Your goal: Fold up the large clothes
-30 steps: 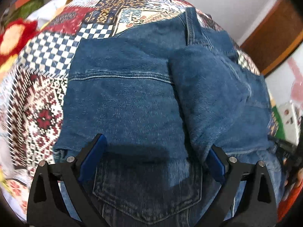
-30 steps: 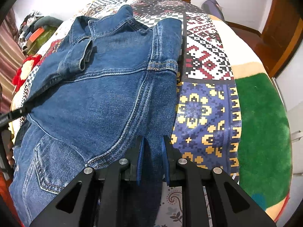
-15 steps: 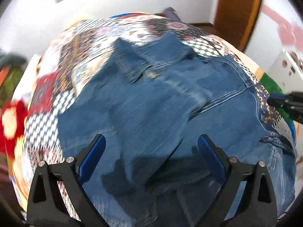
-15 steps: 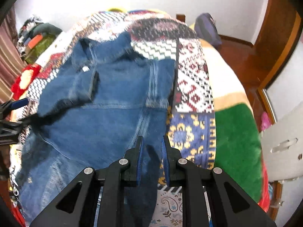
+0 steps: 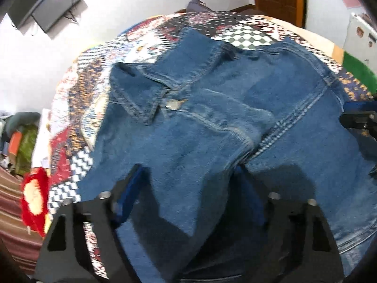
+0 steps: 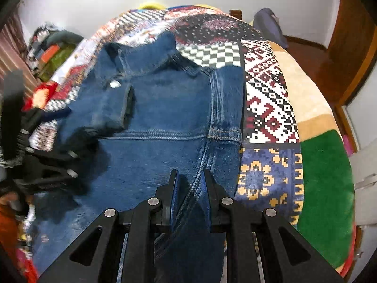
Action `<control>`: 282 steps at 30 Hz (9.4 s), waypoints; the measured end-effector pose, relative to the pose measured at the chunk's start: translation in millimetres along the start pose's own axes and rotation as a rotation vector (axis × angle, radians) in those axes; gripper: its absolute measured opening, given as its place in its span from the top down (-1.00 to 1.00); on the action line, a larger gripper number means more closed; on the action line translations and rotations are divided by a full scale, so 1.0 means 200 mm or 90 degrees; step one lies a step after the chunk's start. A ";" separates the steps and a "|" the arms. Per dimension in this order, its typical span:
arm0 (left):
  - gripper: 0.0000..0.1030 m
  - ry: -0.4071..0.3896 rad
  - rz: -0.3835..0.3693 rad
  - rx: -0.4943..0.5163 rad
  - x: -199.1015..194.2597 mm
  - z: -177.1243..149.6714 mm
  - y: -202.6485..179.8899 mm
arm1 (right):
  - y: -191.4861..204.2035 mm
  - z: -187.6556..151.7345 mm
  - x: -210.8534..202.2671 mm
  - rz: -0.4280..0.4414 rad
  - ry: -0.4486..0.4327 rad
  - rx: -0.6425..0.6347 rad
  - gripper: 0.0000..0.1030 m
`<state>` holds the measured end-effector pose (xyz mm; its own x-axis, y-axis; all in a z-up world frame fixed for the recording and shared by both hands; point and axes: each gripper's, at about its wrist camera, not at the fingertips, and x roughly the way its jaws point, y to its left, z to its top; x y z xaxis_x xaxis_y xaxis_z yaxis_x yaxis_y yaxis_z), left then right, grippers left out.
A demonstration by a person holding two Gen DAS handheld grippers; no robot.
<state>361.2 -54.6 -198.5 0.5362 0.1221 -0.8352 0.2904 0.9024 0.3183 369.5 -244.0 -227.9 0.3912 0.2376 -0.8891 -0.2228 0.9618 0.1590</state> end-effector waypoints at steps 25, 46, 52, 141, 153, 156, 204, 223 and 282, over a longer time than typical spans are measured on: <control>-0.76 0.089 -0.069 -0.503 0.07 -1.10 0.95 | 0.05 -0.04 0.04 -0.065 -0.002 -0.048 0.72; -0.89 -0.024 -0.155 -0.321 -0.15 -0.51 0.54 | 0.59 0.08 0.05 -0.097 0.019 -0.269 0.72; -0.97 0.031 -0.136 -0.247 0.01 -0.49 0.33 | 0.50 -0.01 0.11 -0.097 0.012 -0.292 0.71; 0.36 0.083 -0.012 -0.402 0.66 -0.32 1.36 | -0.22 1.03 0.68 0.009 -0.028 -0.007 0.73; -0.30 0.039 -0.004 -0.385 0.29 -0.32 1.21 | -0.26 0.94 0.52 -0.022 0.031 0.014 0.08; -0.35 0.033 -0.029 -0.371 0.23 -0.32 1.12 | -0.26 0.87 0.44 -0.145 -0.021 -0.011 -0.71; -0.90 0.014 -0.082 -0.519 -0.56 -1.33 0.53 | -0.14 -0.52 -0.57 0.023 -0.064 0.041 -0.77; 0.22 0.001 -0.263 -0.626 -0.38 -1.41 0.47 | -0.16 -0.69 -0.45 0.125 -0.050 0.123 0.21; 0.67 -0.052 -0.182 -0.654 0.63 -0.32 1.35 | -0.13 1.10 0.51 0.048 -0.117 0.059 0.76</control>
<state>456.8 230.0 -246.8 0.6169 -0.1424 -0.7740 -0.3729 0.8132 -0.4468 611.5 -215.5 -228.1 0.5349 0.3218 -0.7813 -0.1781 0.9468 0.2680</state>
